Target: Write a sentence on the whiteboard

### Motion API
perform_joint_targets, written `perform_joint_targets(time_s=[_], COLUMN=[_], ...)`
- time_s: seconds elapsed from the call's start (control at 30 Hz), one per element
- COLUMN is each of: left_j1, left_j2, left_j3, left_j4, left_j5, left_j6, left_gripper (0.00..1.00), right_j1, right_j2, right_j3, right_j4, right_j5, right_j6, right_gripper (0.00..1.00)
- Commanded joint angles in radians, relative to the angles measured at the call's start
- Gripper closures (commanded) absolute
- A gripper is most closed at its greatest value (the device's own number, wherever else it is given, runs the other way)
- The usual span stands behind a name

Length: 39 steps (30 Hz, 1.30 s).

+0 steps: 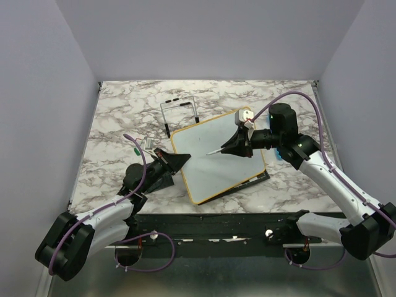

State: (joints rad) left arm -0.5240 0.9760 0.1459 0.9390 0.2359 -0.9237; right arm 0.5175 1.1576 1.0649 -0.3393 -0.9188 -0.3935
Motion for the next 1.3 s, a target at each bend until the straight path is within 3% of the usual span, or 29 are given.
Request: perform_joint_targets(time_s=[0.0,0.57,1.27], left_j1=[-0.004,-0.004,-0.004], left_j2=[0.012,0.029,0.026], left_j3=[0.009,0.014,0.009], left_j4=[-0.048,-0.032,-0.029], left_j5=[-0.021,-0.024,-0.024], left_j6=[0.082,0.057,0.046], left_gripper=[1.00,1.00,1.00], right_j1=[0.012,0.130,0.145], right_j2=[0.001,0.063,0.065], right_j3=[0.035,0.116,0.182], right_j4=[0.011,-0.035,-0.118], right_j5=[0.046,0.152,0.268], right_j6=[-0.007,-0.064,-0.177], right_gripper=[0.99,0.99,0.99])
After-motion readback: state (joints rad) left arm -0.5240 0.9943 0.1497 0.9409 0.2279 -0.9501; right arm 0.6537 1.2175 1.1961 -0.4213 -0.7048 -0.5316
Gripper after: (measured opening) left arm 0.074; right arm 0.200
